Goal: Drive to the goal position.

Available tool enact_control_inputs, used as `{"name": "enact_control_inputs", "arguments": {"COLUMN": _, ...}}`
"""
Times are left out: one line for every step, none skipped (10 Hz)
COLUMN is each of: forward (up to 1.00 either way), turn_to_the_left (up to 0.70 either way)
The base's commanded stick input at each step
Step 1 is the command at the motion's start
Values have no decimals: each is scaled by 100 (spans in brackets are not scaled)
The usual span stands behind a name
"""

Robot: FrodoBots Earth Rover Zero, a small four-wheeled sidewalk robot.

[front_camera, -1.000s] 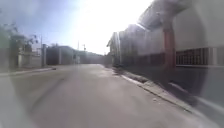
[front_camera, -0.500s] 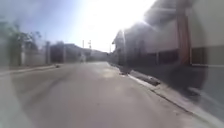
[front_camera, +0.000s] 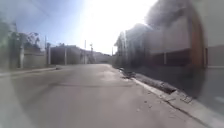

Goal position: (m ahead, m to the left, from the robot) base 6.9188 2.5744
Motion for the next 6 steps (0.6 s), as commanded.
{"name": "enact_control_inputs", "arguments": {"forward": 100, "turn_to_the_left": 0}}
{"name": "enact_control_inputs", "arguments": {"forward": 100, "turn_to_the_left": 0}}
{"name": "enact_control_inputs", "arguments": {"forward": 100, "turn_to_the_left": 0}}
{"name": "enact_control_inputs", "arguments": {"forward": 100, "turn_to_the_left": 0}}
{"name": "enact_control_inputs", "arguments": {"forward": 100, "turn_to_the_left": 10}}
{"name": "enact_control_inputs", "arguments": {"forward": 100, "turn_to_the_left": 27}}
